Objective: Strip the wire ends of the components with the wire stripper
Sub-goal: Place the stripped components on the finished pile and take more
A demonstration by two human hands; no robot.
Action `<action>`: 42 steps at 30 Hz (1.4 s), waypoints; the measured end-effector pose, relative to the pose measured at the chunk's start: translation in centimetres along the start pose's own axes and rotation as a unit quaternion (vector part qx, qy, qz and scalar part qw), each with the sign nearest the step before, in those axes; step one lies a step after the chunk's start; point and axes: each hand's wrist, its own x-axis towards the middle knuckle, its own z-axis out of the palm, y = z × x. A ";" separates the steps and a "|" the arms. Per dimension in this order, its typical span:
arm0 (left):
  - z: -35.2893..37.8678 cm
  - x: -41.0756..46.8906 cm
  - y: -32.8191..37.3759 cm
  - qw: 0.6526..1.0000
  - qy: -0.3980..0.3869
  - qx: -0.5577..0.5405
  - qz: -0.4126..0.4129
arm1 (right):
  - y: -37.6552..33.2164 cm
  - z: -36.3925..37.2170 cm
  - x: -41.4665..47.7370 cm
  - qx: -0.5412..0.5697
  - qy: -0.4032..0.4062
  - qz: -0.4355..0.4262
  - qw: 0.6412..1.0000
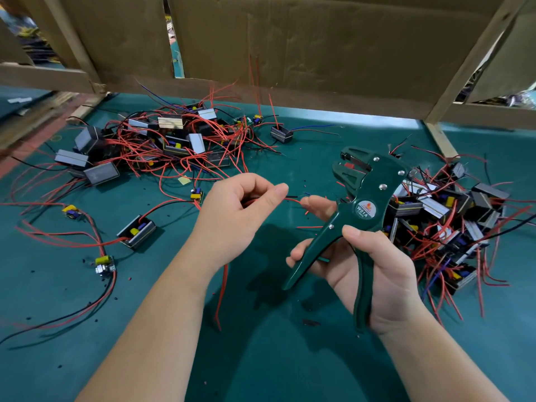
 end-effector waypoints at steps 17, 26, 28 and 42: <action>0.4 0.0 0.0 0.995 0.012 -0.057 -0.075 | 0.7 -0.3 -0.2 -0.069 -0.036 0.044 0.996; -1.0 0.5 0.4 0.986 0.075 -0.129 -0.080 | 1.1 -0.4 -0.3 -0.129 -0.062 0.111 0.983; -1.5 0.7 0.5 0.984 0.100 -0.136 -0.054 | 0.8 -0.4 -0.3 -0.116 -0.044 0.112 0.986; -0.2 -0.1 0.8 0.998 0.027 -0.027 0.060 | -0.7 -0.5 -0.5 -0.020 -0.147 0.179 0.972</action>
